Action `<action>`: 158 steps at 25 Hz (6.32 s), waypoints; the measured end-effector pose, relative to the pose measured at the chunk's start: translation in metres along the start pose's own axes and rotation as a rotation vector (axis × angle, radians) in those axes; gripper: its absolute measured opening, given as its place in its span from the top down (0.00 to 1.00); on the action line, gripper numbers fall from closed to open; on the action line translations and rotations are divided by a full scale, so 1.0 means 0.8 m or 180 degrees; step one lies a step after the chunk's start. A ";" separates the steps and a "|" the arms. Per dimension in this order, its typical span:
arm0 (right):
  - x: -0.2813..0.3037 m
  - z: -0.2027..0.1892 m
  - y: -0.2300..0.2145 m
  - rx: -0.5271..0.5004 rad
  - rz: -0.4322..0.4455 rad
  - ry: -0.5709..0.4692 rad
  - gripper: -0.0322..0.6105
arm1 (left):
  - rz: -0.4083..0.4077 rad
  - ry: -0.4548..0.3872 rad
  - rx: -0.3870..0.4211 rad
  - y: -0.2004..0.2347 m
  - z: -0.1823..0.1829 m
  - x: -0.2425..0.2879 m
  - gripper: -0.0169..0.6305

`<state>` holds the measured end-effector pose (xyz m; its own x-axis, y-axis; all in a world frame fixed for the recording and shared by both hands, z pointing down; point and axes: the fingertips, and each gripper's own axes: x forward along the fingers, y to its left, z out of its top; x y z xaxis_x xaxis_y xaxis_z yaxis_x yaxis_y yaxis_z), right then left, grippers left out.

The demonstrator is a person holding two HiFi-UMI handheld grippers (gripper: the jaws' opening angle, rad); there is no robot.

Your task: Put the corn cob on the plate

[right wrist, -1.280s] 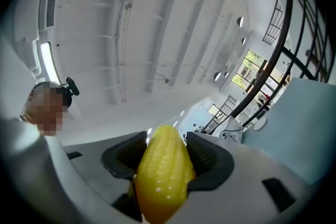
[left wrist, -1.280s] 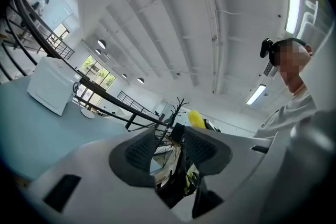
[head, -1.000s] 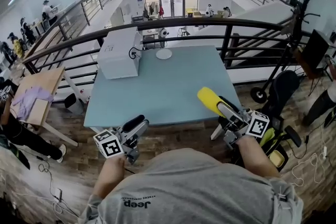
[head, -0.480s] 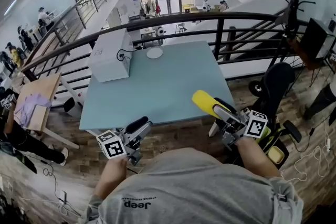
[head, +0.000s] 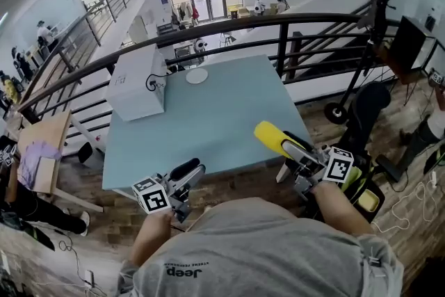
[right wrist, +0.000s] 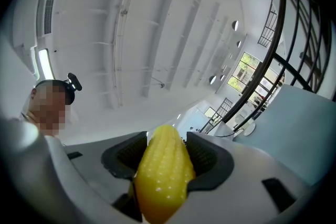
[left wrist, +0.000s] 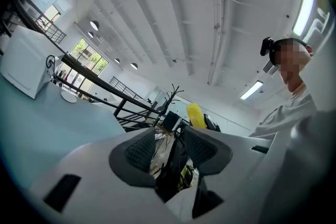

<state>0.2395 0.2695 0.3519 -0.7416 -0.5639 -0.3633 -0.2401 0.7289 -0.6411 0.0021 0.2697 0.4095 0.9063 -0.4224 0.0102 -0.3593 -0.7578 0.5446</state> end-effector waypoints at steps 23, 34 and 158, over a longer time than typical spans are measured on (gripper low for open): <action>0.266 0.026 -0.088 -0.0251 -0.0380 -0.0279 0.57 | -0.0450 0.0045 -0.0160 0.253 0.184 -0.048 0.68; 0.314 0.063 -0.141 -0.0113 -0.0396 -0.0070 0.57 | -0.0260 0.0002 -0.0342 0.300 0.207 -0.025 0.69; 0.623 -0.149 -0.875 -0.2232 -0.0435 0.2838 0.57 | 0.1007 0.0217 -0.0312 0.737 0.083 0.251 0.78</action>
<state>-0.0366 -0.4756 0.7006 -0.7957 -0.3829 0.4693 -0.4421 0.8968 -0.0180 -0.0424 -0.2951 0.6769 0.7672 -0.5924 0.2459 -0.6052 -0.5417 0.5834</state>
